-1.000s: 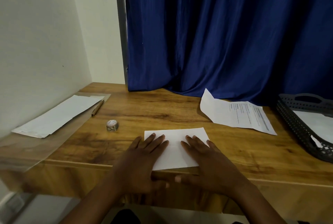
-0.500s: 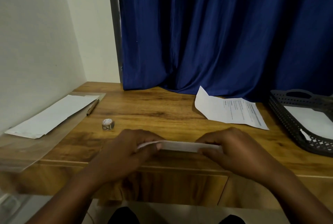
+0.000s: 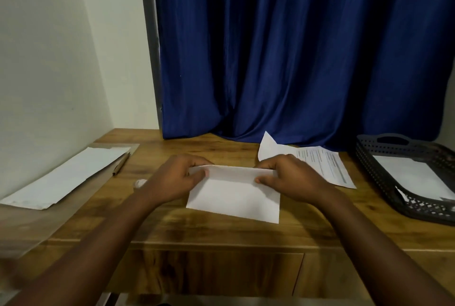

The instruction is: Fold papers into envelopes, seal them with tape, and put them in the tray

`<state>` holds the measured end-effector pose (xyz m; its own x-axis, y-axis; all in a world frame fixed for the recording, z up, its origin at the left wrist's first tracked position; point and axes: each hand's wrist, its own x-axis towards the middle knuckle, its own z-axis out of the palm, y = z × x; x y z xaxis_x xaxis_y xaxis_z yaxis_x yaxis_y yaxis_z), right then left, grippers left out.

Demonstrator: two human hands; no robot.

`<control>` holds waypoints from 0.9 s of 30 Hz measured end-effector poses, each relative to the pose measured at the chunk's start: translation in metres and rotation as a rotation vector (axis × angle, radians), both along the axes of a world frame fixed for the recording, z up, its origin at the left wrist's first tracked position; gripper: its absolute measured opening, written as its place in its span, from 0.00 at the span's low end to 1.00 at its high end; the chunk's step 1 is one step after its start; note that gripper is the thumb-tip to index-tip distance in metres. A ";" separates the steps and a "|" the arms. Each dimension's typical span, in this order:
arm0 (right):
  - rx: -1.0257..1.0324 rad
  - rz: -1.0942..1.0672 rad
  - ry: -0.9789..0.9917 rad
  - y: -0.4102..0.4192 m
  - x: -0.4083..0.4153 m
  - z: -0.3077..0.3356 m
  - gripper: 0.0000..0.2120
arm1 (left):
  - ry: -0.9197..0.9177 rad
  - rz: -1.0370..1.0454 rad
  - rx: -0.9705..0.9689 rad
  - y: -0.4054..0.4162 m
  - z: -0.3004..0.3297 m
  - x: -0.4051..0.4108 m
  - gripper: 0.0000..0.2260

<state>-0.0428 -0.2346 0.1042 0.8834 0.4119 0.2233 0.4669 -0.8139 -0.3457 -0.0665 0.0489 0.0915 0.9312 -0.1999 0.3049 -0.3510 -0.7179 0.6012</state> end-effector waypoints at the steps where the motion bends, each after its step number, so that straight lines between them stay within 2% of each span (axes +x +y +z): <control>1: -0.046 -0.022 -0.031 0.002 0.002 -0.007 0.12 | -0.003 0.011 0.038 0.002 -0.009 0.005 0.11; 6: -0.183 -0.017 -0.202 0.003 0.004 -0.037 0.17 | -0.045 0.079 0.187 0.003 -0.043 0.015 0.13; 9: -0.199 0.033 -0.204 -0.002 0.001 -0.049 0.20 | -0.071 0.046 0.322 0.000 -0.053 0.008 0.15; 12: -0.179 0.065 -0.077 -0.006 -0.008 -0.061 0.24 | -0.099 0.028 0.389 -0.003 -0.065 -0.005 0.19; 14: -0.198 0.073 0.082 -0.009 -0.014 -0.072 0.32 | -0.098 0.023 0.397 -0.005 -0.072 -0.014 0.23; 16: -0.212 0.093 0.161 -0.012 -0.017 -0.083 0.36 | -0.070 0.015 0.378 -0.006 -0.075 -0.020 0.25; 19: -0.228 0.107 0.160 -0.014 -0.014 -0.092 0.37 | -0.044 0.022 0.399 -0.008 -0.075 -0.021 0.27; 23: -0.248 0.102 0.153 -0.013 -0.012 -0.094 0.37 | -0.023 0.032 0.545 -0.026 -0.073 -0.014 0.32; 27: -0.217 0.104 0.120 -0.016 -0.010 -0.097 0.32 | 0.057 0.025 0.600 -0.051 -0.082 -0.009 0.37</control>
<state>-0.0530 -0.2502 0.0073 0.8486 0.5287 0.0164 0.5183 -0.8249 -0.2258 -0.0757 -0.0025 0.0099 0.9495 -0.2990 0.0949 -0.3083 -0.9454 0.1062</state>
